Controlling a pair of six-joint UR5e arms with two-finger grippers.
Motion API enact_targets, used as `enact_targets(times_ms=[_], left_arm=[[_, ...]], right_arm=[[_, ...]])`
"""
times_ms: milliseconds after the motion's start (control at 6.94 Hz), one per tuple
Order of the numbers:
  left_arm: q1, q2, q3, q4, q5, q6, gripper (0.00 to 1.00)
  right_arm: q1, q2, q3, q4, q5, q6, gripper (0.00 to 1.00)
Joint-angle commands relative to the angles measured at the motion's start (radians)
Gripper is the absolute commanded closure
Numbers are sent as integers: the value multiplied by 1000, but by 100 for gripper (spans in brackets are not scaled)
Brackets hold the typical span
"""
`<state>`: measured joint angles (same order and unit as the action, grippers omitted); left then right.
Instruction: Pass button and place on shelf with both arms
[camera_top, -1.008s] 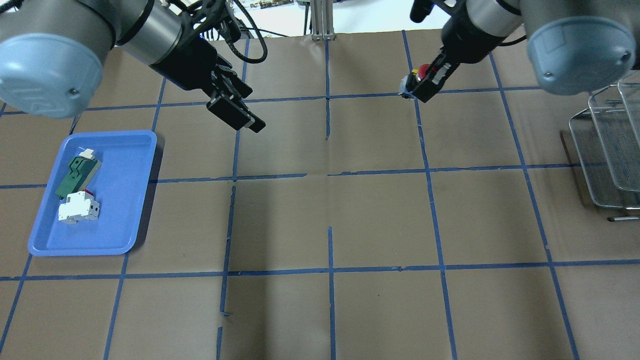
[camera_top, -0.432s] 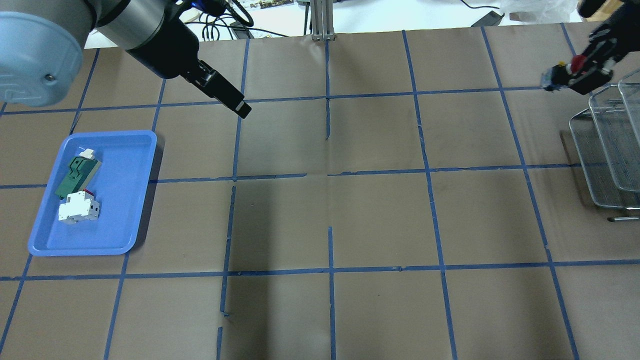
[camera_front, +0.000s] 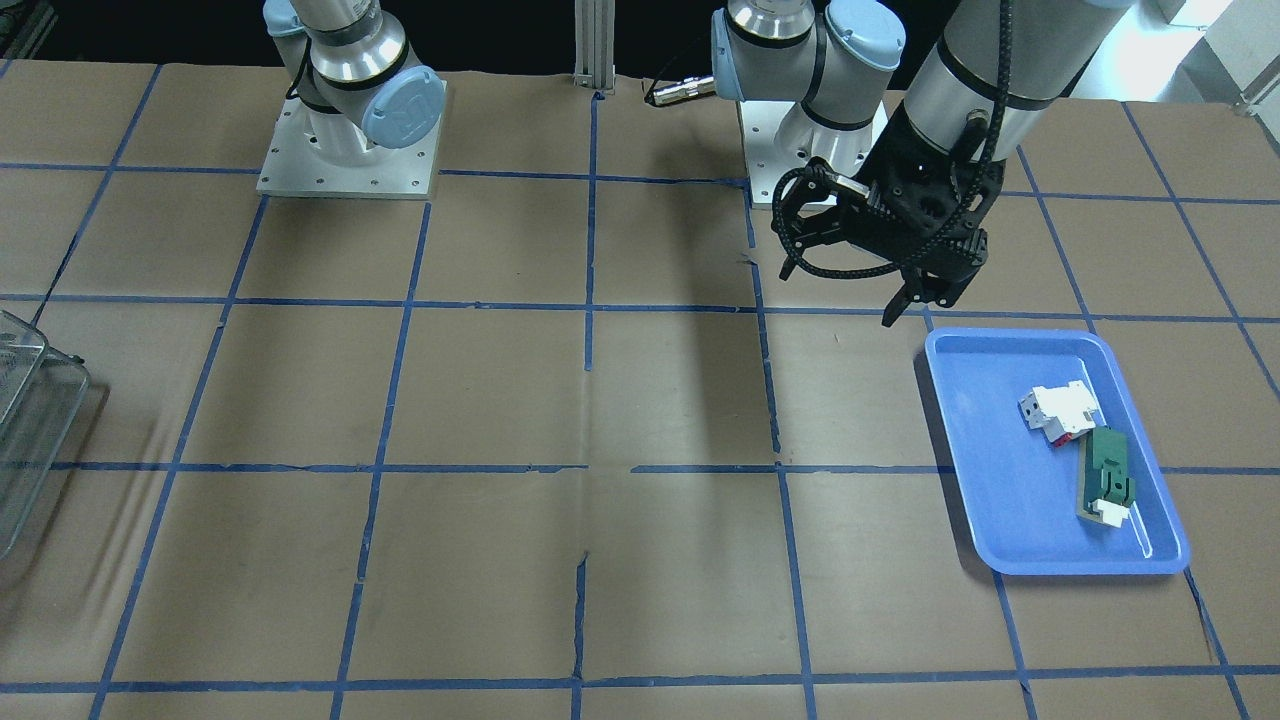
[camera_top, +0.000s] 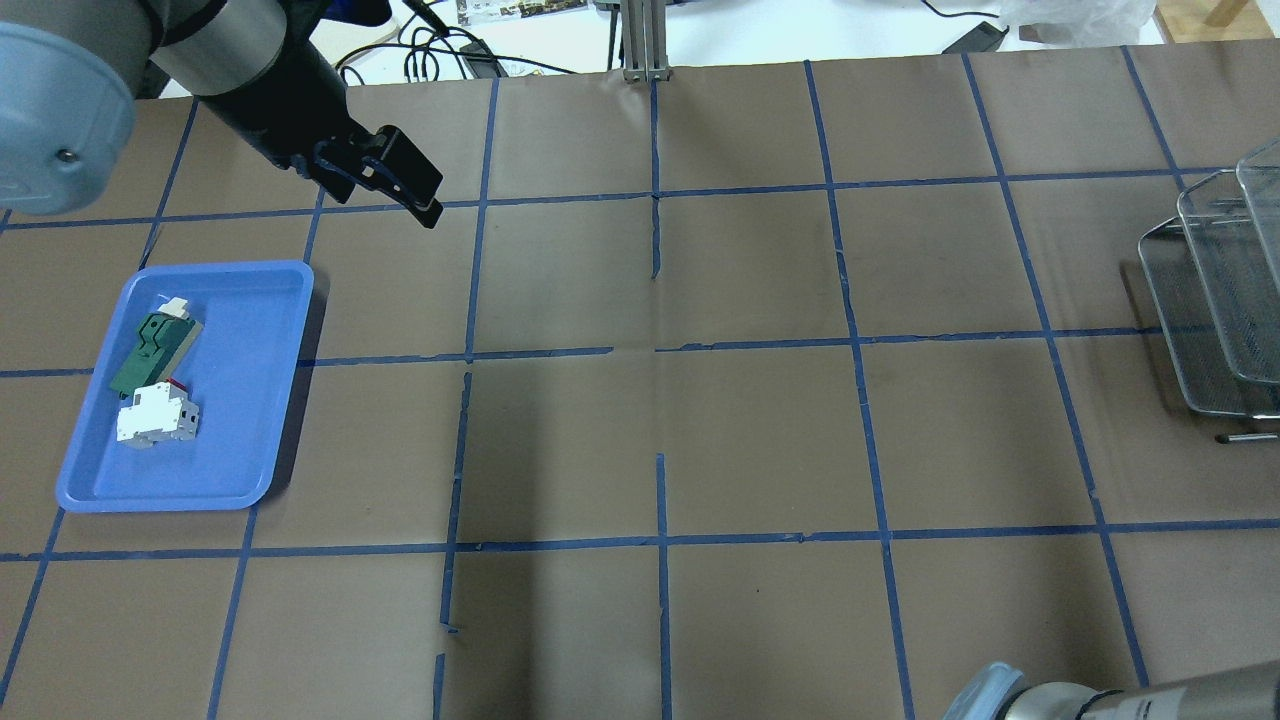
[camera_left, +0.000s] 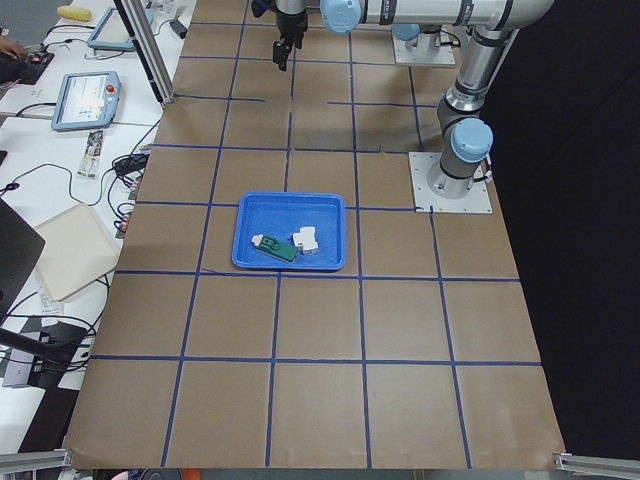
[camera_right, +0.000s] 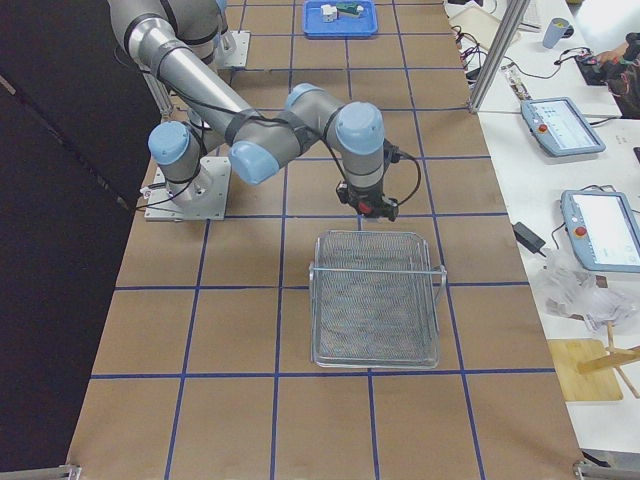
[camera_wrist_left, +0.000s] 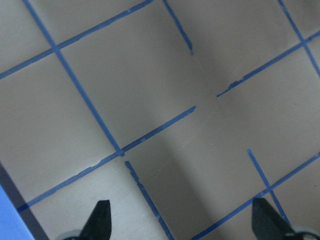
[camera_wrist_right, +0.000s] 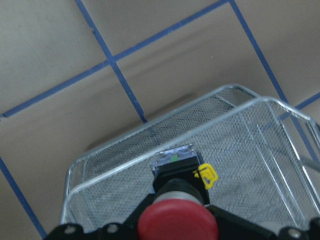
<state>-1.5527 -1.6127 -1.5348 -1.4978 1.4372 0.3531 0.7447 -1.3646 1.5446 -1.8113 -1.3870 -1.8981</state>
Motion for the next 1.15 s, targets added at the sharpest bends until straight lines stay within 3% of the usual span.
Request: enact_targets(times_ms=[0, 144, 576, 864, 1008], left_arm=[[0, 19, 1, -7, 42, -163, 0], [-1, 20, 5, -2, 142, -257, 0], [-10, 19, -1, -13, 155, -286, 0], [-13, 5, -1, -25, 62, -281, 0], [-15, 7, 1, -27, 68, -286, 0]], right_arm=[[-73, 48, -47, -10, -64, -64, 100], [-71, 45, -47, -2, -69, -56, 100], [-62, 51, -43, -2, -57, 4, 3], [-50, 52, -44, -5, -56, 10, 1], [-50, 48, -47, -2, -56, 10, 0]])
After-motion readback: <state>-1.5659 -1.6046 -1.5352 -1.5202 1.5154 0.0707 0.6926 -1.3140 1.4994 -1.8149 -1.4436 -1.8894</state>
